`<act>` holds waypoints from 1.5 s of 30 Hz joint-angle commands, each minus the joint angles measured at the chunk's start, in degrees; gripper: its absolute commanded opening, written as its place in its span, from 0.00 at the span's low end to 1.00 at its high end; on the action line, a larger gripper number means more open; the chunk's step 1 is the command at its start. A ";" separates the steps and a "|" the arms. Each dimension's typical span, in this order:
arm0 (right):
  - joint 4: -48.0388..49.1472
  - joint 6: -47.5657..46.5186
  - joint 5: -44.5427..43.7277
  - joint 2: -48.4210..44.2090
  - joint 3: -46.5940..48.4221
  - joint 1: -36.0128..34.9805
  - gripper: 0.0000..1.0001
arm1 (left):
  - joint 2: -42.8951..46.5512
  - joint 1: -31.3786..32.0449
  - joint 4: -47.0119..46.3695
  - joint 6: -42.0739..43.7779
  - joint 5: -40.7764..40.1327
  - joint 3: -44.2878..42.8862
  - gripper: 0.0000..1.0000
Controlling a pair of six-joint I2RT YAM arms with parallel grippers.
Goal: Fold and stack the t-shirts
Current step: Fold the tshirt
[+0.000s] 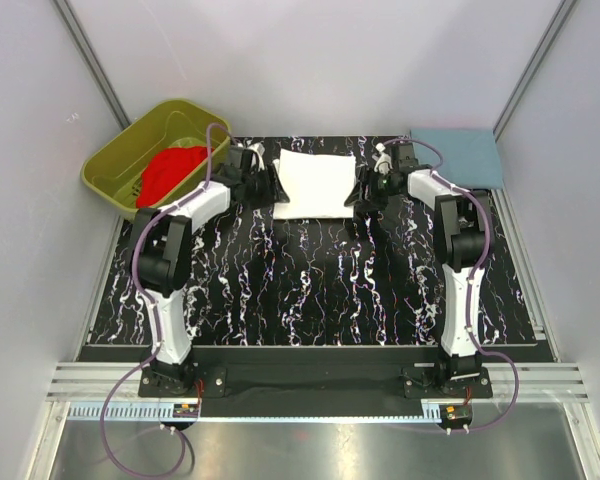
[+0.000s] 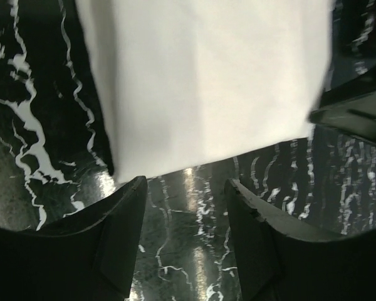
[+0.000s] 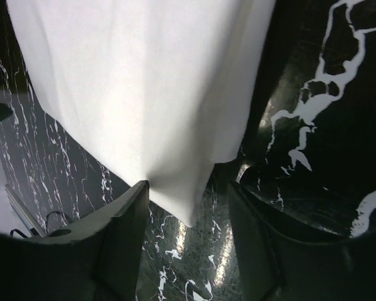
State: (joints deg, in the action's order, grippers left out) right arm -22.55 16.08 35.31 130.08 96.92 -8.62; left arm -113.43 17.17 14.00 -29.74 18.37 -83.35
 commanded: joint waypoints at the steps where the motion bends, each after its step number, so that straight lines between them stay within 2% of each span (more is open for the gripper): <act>1: 2.77 -0.78 1.78 -0.35 -0.33 -0.69 0.55 | -1.79 -0.03 1.29 2.22 -0.79 0.38 0.57; 7: 4.26 -0.61 1.25 -2.46 -3.93 -0.96 0.33 | -4.34 -0.12 1.30 2.49 -2.11 1.52 0.58; 8: 4.53 -0.43 1.69 -2.64 -4.28 -0.96 0.26 | -4.61 -0.12 0.68 2.58 -1.85 1.87 0.58; 10: 4.79 0.18 2.30 -2.73 -4.29 -0.96 0.18 | -5.57 -0.12 -0.11 2.58 -1.15 1.70 0.58; 12: 4.36 0.62 2.40 -3.16 -4.37 -0.96 0.08 | -6.10 -0.21 -0.20 2.67 -0.19 1.26 0.47; 14: 4.00 0.80 2.05 -4.04 -5.60 -1.04 0.03 | -5.84 -0.29 -0.81 2.23 0.87 1.96 0.28; 15: 3.91 1.06 1.70 -5.44 -6.39 -1.05 0.00 | -5.67 -0.38 -0.82 1.97 2.18 2.31 0.10; 17: 2.95 1.76 -0.58 -7.38 -9.45 -1.39 0.00 | -4.18 -0.21 -1.43 0.39 4.29 4.32 0.00; 19: 2.51 3.17 -2.43 -11.33 -12.53 -1.40 0.00 | -1.29 -0.03 -2.30 -2.33 5.35 8.79 0.00; 22: 1.37 5.45 -5.32 -18.09 -23.49 -1.92 0.00 | 3.36 0.93 -3.10 -5.49 6.94 16.08 0.00; 28: 1.01 8.62 -7.62 -34.70 -44.23 -3.59 0.04 | 16.45 7.96 -1.96 -8.22 6.59 31.90 0.00; 30: 0.40 8.62 -7.36 -40.40 -48.04 -3.68 0.05 | 20.07 11.12 -2.75 -9.28 5.98 35.26 0.00; 32: -1.96 8.45 -8.50 -43.23 -51.65 -3.68 0.05 | 24.82 12.71 -2.93 -10.69 4.40 38.08 0.19; 35: -3.21 8.71 -9.47 -47.54 -54.03 -3.68 0.06 | 27.64 12.80 -2.66 -7.89 -0.50 36.78 0.51; 36: -3.47 9.75 -9.47 -49.12 -54.38 -3.68 0.06 | 27.47 12.80 -2.49 -6.40 -1.83 35.64 0.56; 38: -4.17 10.90 -10.43 -50.36 -54.65 -3.68 0.06 | 24.32 12.54 -0.13 -2.09 -5.25 30.55 0.62; 42: -3.82 12.66 -10.44 -50.98 -55.70 -3.68 0.06 | 16.86 11.75 -0.55 1.25 -0.89 24.21 0.66; 45: -3.30 13.45 -10.09 -51.51 -56.67 -3.77 0.06 | 14.29 11.75 -0.90 2.75 -0.71 21.92 0.66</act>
State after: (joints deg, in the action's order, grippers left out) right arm -26.20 27.46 25.96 80.25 41.36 -12.12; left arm -97.14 29.02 13.78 -30.81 17.72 -59.22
